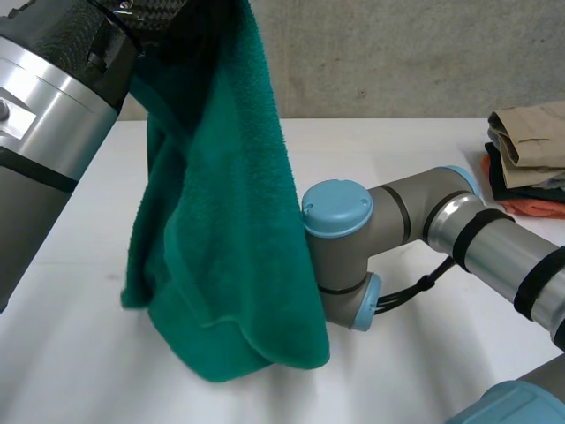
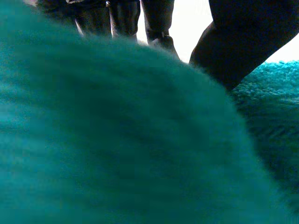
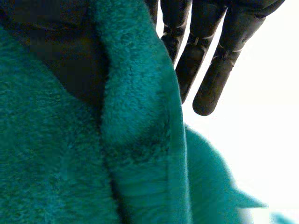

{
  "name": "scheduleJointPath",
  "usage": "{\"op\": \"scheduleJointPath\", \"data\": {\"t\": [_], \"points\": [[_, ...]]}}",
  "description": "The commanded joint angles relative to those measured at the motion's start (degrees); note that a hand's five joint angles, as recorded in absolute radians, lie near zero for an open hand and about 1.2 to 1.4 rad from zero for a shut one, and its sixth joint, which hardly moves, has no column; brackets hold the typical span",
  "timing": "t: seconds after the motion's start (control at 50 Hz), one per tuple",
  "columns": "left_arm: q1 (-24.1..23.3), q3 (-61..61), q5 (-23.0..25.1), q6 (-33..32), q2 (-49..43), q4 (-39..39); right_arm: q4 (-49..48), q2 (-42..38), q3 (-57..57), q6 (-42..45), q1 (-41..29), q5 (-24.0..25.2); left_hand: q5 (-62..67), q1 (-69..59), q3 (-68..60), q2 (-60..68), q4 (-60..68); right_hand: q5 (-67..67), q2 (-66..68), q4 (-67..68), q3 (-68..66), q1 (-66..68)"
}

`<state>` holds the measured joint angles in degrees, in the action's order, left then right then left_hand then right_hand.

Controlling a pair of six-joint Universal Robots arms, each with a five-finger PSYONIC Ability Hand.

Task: Fold the laundry.

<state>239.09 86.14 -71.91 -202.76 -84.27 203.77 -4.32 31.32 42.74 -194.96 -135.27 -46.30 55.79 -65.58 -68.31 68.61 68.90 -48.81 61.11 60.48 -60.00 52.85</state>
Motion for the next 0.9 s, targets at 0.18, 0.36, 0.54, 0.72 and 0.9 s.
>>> {"op": "scheduleJointPath", "data": {"t": [0.18, 0.36, 0.54, 0.72, 0.9], "points": [[1.6, -3.0, 0.0, 0.0, -1.2, 1.5, -6.7, 11.7, -0.1, -5.3, 17.8, -21.1, 14.2, -14.4, -11.7, 11.4, 11.1, -21.2, 18.9, 19.5, -20.0, 27.1], [6.7, -3.1, 0.1, 0.0, -5.2, 5.6, -7.9, 28.1, 10.3, 10.3, 23.6, -24.0, 14.2, -14.4, -11.7, 11.4, 11.1, -21.2, 18.9, 19.5, -20.0, 27.1], [7.2, 3.8, 0.1, -0.6, -18.1, 5.8, -3.3, 38.0, 31.5, 28.8, 25.2, -24.4, 14.2, -14.4, -11.7, 11.4, 11.1, -21.2, 18.9, 19.5, -20.0, 27.1], [4.5, 12.7, 0.0, -3.8, -27.8, 5.8, 0.3, 37.8, 50.1, 39.7, 24.5, -24.7, 8.9, -9.1, -6.3, 6.0, 5.8, -21.2, 18.9, 19.5, -20.0, 27.1], [3.0, 17.2, -0.4, -5.8, -22.8, 3.0, 0.5, 36.9, 52.8, 42.9, 26.4, -28.0, -22.3, 22.0, 24.8, -25.1, -25.4, 48.8, -51.1, -50.5, 50.0, -42.9]]}}
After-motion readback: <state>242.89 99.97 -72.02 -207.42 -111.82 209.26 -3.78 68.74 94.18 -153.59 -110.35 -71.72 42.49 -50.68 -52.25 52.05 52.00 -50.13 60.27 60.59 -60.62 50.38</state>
